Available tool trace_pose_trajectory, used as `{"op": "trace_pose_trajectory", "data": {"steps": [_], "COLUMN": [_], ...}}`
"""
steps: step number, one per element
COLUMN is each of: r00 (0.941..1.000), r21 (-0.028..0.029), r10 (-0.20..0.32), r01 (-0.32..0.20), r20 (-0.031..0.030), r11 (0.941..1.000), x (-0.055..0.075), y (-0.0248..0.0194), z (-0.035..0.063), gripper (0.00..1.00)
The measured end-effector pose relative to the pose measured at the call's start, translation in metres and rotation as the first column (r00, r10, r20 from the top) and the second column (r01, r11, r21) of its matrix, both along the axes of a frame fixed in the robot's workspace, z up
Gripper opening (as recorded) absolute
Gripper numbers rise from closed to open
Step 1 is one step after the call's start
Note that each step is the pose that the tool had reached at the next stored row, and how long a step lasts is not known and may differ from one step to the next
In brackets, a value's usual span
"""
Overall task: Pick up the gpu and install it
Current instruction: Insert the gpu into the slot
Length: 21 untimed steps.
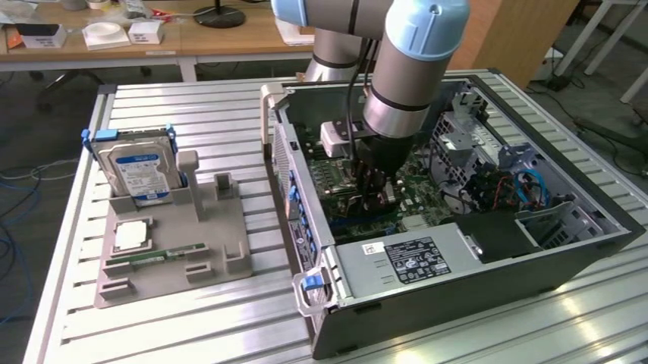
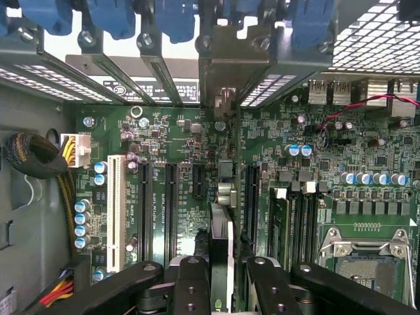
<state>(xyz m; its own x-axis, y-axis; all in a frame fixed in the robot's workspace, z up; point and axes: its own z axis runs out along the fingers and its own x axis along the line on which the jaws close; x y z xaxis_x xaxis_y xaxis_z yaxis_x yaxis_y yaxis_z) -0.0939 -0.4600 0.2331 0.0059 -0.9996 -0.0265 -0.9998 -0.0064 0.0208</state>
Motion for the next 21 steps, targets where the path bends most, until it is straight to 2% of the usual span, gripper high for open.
{"op": "trace_pose_trajectory", "data": {"steps": [7,11,21], "r00": [1.0000,1.0000,1.0000], "r21": [-0.0001,-0.0009,0.0001], "r10": [0.000,0.000,0.000], "r01": [0.000,0.000,0.000], "r20": [-0.0001,0.0004,0.0000], "r11": [1.0000,1.0000,1.0000], "x": [0.0000,-0.0017,-0.0021], "y": [-0.0001,-0.0001,0.0000], "z": [-0.0001,-0.0051,-0.0057], "gripper": [0.27,0.27,0.27]}}
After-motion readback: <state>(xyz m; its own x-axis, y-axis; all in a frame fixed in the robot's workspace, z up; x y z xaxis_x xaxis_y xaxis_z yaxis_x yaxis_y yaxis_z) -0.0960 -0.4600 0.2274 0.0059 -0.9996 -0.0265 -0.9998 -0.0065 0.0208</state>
